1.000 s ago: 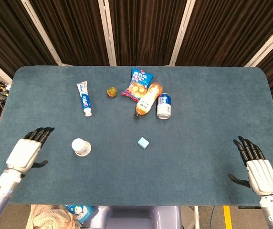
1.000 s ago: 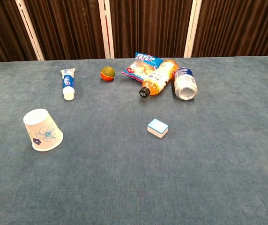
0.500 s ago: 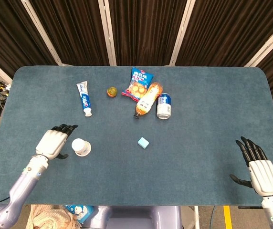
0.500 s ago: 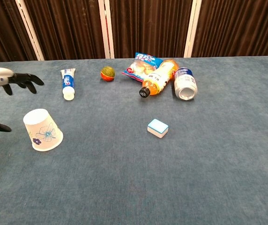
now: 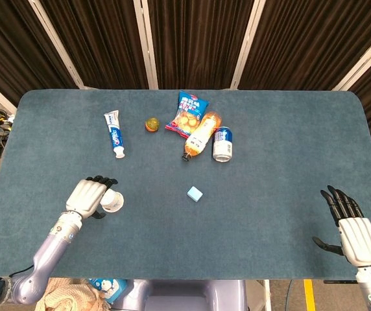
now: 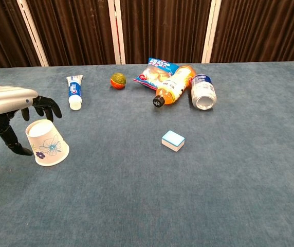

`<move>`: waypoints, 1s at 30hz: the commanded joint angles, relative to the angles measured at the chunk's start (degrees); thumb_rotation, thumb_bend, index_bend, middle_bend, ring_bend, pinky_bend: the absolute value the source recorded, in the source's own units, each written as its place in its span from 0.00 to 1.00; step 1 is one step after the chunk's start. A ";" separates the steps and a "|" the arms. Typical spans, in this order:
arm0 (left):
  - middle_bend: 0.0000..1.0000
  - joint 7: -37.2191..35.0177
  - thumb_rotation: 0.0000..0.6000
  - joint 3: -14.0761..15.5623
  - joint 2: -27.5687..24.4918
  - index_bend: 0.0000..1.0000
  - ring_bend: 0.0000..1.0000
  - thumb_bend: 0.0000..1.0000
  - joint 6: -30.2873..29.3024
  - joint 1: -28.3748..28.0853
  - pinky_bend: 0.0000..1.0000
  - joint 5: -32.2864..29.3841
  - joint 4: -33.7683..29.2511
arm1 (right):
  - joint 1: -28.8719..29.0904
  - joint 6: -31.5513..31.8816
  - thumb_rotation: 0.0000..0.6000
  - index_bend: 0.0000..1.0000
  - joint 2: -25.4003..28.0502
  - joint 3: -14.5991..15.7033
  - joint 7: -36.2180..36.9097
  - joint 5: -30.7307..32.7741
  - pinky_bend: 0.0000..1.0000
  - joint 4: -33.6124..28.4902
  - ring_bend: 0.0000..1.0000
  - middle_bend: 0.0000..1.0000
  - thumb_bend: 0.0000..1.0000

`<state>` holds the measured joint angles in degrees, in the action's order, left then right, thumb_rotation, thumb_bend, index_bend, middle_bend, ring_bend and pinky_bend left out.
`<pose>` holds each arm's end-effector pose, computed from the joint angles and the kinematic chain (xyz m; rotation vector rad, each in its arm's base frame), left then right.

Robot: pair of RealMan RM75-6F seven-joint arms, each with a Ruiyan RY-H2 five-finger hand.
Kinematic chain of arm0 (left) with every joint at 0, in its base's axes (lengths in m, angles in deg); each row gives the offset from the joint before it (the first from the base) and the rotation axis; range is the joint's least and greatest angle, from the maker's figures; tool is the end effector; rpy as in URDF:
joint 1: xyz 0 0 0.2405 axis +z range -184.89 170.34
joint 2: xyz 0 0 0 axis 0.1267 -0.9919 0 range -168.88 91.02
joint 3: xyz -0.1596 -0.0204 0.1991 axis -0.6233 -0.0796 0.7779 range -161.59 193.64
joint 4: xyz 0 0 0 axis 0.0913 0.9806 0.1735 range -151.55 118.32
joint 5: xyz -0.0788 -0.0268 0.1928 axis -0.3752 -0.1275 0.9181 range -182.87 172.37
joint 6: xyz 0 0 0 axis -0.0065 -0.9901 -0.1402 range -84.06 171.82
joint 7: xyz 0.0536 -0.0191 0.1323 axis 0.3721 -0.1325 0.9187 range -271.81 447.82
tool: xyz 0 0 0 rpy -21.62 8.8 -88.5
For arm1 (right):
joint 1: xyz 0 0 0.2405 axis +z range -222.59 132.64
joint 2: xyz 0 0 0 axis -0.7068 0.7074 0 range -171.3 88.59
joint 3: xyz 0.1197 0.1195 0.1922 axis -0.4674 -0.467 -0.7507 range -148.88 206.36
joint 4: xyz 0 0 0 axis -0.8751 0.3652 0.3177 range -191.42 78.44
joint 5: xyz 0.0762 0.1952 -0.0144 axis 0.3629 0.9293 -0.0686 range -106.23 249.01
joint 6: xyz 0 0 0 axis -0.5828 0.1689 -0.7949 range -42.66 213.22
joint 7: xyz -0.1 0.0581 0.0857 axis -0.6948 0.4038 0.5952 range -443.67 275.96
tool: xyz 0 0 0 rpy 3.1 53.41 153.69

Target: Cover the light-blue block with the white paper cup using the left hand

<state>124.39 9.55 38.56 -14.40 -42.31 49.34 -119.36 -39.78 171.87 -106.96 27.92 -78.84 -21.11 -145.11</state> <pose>-0.1835 0.2903 0.0227 -1.8654 -0.9657 -0.6582 -0.3071 -0.1752 0.1485 1.4748 -0.9016 0.9968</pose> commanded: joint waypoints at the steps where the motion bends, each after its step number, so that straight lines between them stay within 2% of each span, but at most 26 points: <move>1: 0.38 -1.38 1.00 0.60 0.58 0.32 0.30 0.16 -1.05 0.24 0.41 1.84 0.10 | 0.00 0.00 1.00 0.00 -0.01 0.01 0.02 -0.04 0.12 0.02 0.00 0.00 0.09; 5: 0.42 -1.99 1.00 1.17 -0.14 0.34 0.32 0.17 -1.65 0.19 0.42 3.46 -0.95 | 0.00 0.02 1.00 0.00 -0.06 -0.02 -0.05 -0.07 0.12 0.02 0.00 0.00 0.09; 16: 0.41 -1.97 1.00 0.66 -1.95 0.34 0.33 0.17 -2.10 -1.28 0.42 4.26 -4.33 | -0.01 0.05 1.00 0.00 -0.12 0.01 -0.31 -0.20 0.11 -0.09 0.00 0.00 0.09; 25: 0.41 1.33 1.00 -5.24 0.02 0.35 0.33 0.17 -2.20 -7.48 0.42 2.38 -6.48 | 0.01 -0.08 1.00 0.00 0.03 0.01 0.27 -0.08 0.12 -0.40 0.00 0.00 0.09; 27: 0.41 2.62 1.00 -7.30 2.64 0.35 0.33 0.17 -1.63 -10.30 0.42 0.45 -5.21 | 0.00 -0.11 1.00 0.00 0.13 0.04 0.73 -0.08 0.12 -0.49 0.00 0.00 0.09; 30: 0.41 4.36 1.00 -8.72 5.61 0.35 0.33 0.17 -1.67 -12.97 0.42 -2.88 -3.49 | 0.00 -0.08 1.00 0.00 0.25 0.07 1.20 -0.17 0.12 -0.55 0.00 0.00 0.09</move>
<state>127.34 2.24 42.12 -16.28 -53.30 48.56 -124.17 -39.78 171.79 -106.71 27.99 -77.61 -21.27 -145.66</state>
